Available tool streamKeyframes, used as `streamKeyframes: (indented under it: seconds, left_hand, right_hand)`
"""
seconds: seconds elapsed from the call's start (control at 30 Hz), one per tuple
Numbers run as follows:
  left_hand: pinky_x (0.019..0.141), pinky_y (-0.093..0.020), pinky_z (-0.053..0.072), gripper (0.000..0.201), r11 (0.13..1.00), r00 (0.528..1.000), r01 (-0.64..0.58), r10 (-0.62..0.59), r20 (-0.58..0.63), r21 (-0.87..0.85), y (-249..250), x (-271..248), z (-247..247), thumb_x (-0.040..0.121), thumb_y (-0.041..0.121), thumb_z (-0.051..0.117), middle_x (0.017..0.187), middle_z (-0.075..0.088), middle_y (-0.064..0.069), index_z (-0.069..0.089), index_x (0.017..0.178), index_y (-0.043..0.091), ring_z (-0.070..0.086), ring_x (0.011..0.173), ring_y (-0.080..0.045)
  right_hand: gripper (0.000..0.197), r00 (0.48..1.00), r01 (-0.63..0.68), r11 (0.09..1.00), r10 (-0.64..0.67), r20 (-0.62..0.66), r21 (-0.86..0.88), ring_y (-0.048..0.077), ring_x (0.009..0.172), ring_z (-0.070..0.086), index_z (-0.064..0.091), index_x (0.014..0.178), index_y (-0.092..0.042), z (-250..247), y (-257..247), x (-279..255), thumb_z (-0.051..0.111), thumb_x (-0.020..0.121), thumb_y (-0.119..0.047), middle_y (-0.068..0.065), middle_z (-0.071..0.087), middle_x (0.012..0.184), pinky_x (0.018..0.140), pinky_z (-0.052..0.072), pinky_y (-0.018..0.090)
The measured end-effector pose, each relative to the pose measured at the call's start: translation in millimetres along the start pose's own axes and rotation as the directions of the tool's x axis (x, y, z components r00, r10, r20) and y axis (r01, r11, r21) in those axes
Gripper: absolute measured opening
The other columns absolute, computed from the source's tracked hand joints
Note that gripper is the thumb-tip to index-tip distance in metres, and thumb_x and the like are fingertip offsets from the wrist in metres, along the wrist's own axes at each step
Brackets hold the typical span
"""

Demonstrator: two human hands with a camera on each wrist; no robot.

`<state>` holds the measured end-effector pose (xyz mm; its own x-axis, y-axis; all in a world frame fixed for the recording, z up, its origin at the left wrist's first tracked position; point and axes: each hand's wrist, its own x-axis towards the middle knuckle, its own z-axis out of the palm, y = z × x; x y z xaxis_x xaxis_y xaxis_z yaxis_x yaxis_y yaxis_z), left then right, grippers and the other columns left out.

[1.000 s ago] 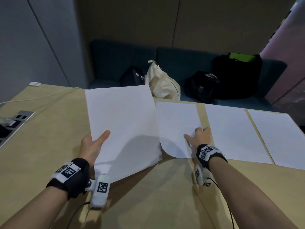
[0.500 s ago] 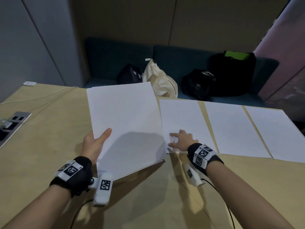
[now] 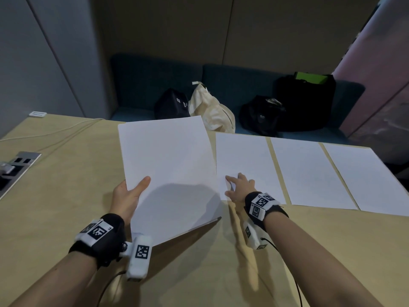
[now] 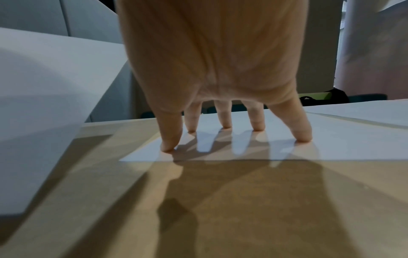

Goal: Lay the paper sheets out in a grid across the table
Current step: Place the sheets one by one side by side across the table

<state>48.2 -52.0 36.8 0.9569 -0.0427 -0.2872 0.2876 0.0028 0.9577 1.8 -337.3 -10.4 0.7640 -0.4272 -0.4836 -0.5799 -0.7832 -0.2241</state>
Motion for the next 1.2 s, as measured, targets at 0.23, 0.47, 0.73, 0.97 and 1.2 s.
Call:
streamKeyframes:
  seconds: [0.23,0.47,0.73,0.97,1.2]
  left_hand:
    - [0.078,-0.029,0.044,0.032,1.000,1.000,0.002,-0.002,0.006,-0.001,-2,-1,-1,0.087,0.016,0.062,0.106,0.065,-0.010,0.060,0.117,0.003,0.061,0.093,-0.025]
    - [0.070,-0.025,0.046,0.029,1.000,1.000,0.013,-0.012,0.015,-0.016,0,-4,2,0.087,0.014,0.062,0.096,0.066,-0.005,0.060,0.114,0.004,0.061,0.094,-0.025]
    - [0.069,-0.024,0.046,0.025,0.999,1.000,0.005,-0.004,0.020,-0.032,2,-8,0,0.088,0.013,0.060,0.095,0.065,-0.003,0.060,0.112,0.006,0.061,0.087,-0.022]
    - [0.078,-0.030,0.047,0.029,0.999,1.000,0.005,-0.004,0.031,-0.041,1,-5,-2,0.088,0.013,0.061,0.098,0.066,-0.005,0.060,0.115,0.004,0.062,0.093,-0.025]
    - [0.070,-0.025,0.047,0.027,0.999,0.999,0.002,-0.001,0.034,-0.034,1,-4,-3,0.087,0.014,0.062,0.098,0.067,-0.003,0.060,0.113,0.006,0.063,0.087,-0.020]
  right_hand:
    - [0.060,1.000,-0.004,0.999,0.004,-0.010,0.036,0.038,0.133,0.021,0.028,0.144,-0.036,0,2,2,0.050,0.088,-0.032,0.004,0.020,0.152,0.107,0.030,0.056]
    - [0.060,1.000,-0.005,0.999,0.006,-0.013,0.041,0.038,0.133,0.021,0.029,0.143,-0.037,0,1,2,0.052,0.088,-0.032,0.005,0.022,0.150,0.106,0.029,0.058]
    - [0.060,1.000,-0.003,0.999,0.003,-0.006,0.034,0.040,0.134,0.021,0.028,0.144,-0.035,-1,0,0,0.051,0.088,-0.031,0.006,0.020,0.152,0.107,0.029,0.057]
    - [0.061,1.000,-0.012,0.998,0.013,-0.026,0.061,0.038,0.137,0.019,0.027,0.144,-0.035,-2,1,-1,0.053,0.088,-0.034,0.005,0.016,0.156,0.110,0.028,0.054]
    - [0.053,0.993,0.019,0.993,-0.005,-0.120,0.115,0.032,0.142,0.017,0.030,0.144,-0.030,-17,-3,-13,0.046,0.093,-0.033,0.000,0.014,0.158,0.111,0.022,0.056]
